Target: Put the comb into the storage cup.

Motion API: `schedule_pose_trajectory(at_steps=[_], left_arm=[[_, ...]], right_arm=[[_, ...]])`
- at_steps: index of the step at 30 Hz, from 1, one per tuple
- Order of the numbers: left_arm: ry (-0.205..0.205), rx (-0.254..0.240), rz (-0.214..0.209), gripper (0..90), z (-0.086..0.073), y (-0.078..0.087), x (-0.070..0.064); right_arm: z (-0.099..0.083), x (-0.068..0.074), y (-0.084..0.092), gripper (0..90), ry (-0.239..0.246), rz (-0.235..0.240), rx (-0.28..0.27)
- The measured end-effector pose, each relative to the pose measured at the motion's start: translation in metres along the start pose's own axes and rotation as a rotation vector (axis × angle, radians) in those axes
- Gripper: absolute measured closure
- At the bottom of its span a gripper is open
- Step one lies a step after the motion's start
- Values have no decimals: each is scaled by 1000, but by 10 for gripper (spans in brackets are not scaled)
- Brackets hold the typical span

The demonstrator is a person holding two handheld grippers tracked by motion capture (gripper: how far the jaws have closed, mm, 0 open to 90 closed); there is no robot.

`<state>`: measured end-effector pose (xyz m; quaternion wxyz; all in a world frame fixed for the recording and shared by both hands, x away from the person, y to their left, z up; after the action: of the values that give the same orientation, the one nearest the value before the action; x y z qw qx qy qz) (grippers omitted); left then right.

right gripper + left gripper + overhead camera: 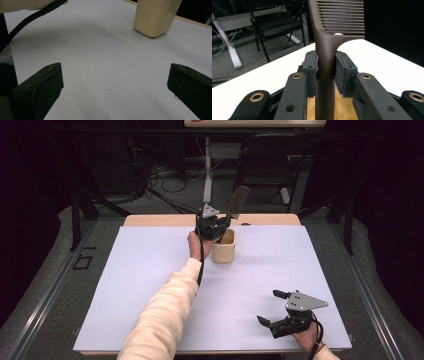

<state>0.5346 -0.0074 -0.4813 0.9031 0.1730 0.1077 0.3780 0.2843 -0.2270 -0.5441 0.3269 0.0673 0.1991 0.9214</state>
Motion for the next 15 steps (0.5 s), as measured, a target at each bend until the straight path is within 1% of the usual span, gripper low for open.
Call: schedule_pose_trajectory(at_steps=[5, 15], left_arm=[[-9, 16, -2, 728, -2, -3, -2], [-14, 40, -8, 728, -7, -5, -4]], right_arm=[[0, 0, 0, 0, 1, 0, 0], [0, 0, 0, 0, 2, -1, 0]])
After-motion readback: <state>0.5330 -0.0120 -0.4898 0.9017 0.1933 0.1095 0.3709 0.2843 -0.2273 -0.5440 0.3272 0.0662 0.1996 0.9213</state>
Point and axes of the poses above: each handheld gripper's, and its own axes: y roughly backward along the jaws, z roughly out of its top, x roughly to its left, the point moved 4 cm from there along -y, roughly forward along the jaws
